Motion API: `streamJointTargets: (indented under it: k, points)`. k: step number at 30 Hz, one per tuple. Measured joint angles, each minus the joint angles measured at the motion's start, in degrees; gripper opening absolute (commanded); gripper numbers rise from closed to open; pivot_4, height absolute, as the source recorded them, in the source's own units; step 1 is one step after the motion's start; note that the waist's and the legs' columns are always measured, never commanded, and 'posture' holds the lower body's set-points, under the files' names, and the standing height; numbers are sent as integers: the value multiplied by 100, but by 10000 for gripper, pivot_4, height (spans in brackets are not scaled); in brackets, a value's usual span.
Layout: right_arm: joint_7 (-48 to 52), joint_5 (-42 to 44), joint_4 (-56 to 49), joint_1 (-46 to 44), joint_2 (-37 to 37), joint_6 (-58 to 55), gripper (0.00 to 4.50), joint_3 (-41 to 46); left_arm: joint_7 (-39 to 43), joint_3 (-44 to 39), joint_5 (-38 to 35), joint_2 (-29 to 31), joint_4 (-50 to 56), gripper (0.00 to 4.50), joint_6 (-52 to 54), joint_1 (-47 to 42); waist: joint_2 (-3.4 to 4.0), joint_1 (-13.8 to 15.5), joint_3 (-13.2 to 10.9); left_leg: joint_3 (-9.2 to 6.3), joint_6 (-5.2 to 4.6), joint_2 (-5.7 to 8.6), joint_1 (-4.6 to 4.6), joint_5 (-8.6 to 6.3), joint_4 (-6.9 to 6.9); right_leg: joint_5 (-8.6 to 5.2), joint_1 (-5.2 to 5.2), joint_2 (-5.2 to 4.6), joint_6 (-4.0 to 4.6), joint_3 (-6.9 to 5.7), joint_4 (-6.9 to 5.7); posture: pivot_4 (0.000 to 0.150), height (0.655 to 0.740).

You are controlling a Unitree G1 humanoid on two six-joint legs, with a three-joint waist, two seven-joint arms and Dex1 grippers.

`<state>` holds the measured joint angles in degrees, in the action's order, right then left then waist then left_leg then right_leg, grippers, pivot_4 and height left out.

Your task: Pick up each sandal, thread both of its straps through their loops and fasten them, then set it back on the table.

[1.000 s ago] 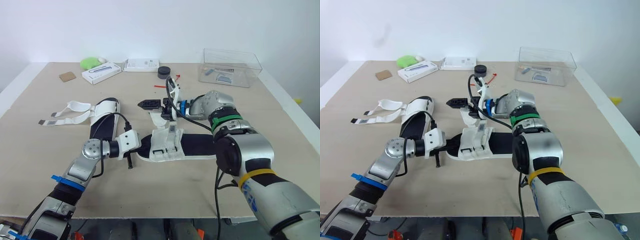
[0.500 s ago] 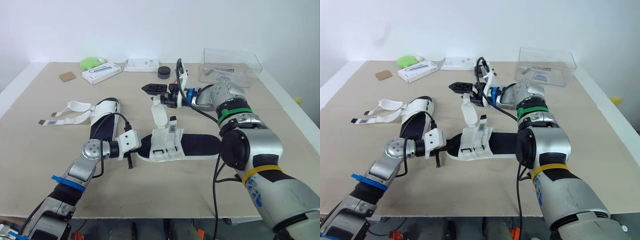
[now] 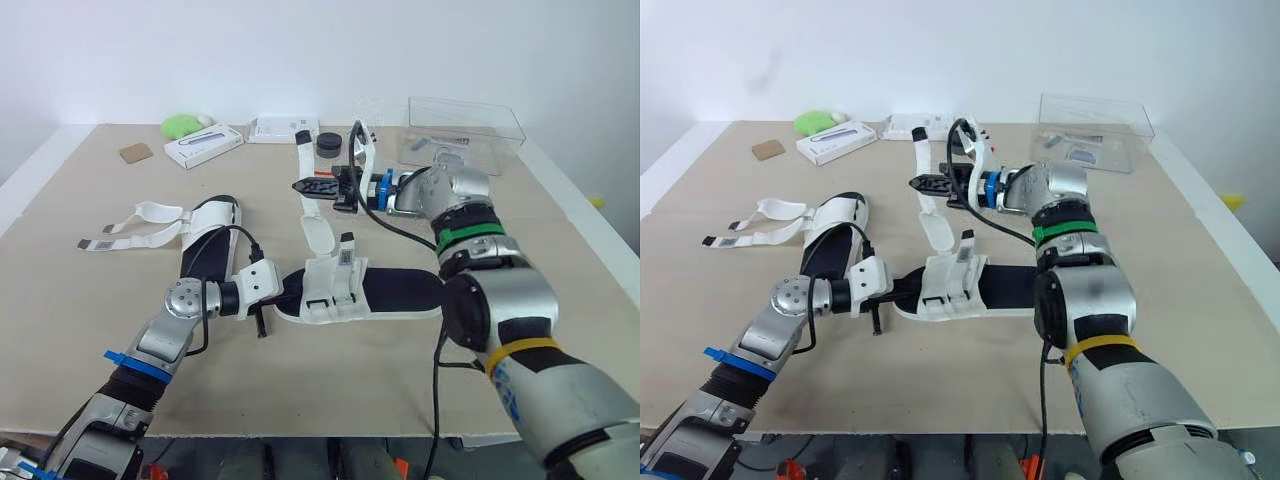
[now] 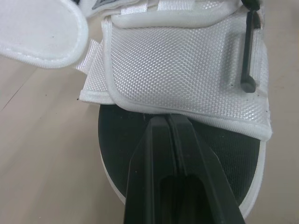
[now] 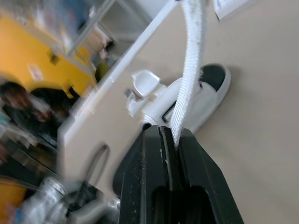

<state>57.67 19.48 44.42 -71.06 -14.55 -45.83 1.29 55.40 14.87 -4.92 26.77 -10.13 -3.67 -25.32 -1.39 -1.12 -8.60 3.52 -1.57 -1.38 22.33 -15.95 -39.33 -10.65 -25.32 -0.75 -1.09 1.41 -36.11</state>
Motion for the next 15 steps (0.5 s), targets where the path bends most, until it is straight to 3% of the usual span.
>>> streamJointTargets:
  k: [3, 4, 8, 12, 15]
  points:
    - [346, -326, -1173, 772, -166, 1010, 283, -550, 3, -3, 0, -9, 8, 0, 0, 2, 0, -4, 0, -1, 1, 10, 1, -1, 1, 3, 0, -13, 4, -1, -2, 1500, 7400]
    - [421, -634, -1794, 1232, -274, 1992, 283, -859, -1, 1, 1, -15, 14, 0, 0, 0, 1, -4, -1, 0, 1, 12, 2, -1, 1, 3, -1, -16, 4, -2, -2, 1500, 7400]
    - [686, -1395, -2645, 2095, -568, 4905, 283, -1513, 0, -12, -1, -25, 7, 0, 0, 15, 1, -10, -1, 4, 2, 19, -1, -1, 1, -17, 1, -26, -31, -6, 0, 1500, 7400]
    - [720, -2713, -2337, 2255, -1333, 9232, 283, -2391, -12, -8, 1, -40, -9, 0, 3, -4, -3, -11, -4, 24, 3, 23, -24, -1, 0, -14, 11, -35, -34, -5, 1, 1500, 7400]
    - [541, -2933, -1870, 2152, -1368, 10376, 283, -2535, -5, -13, 2, -40, -34, 0, 6, -9, -8, -15, -8, 34, 1, 20, -32, 3, 0, -15, 12, -35, -4, 3, -1, 1500, 7400]
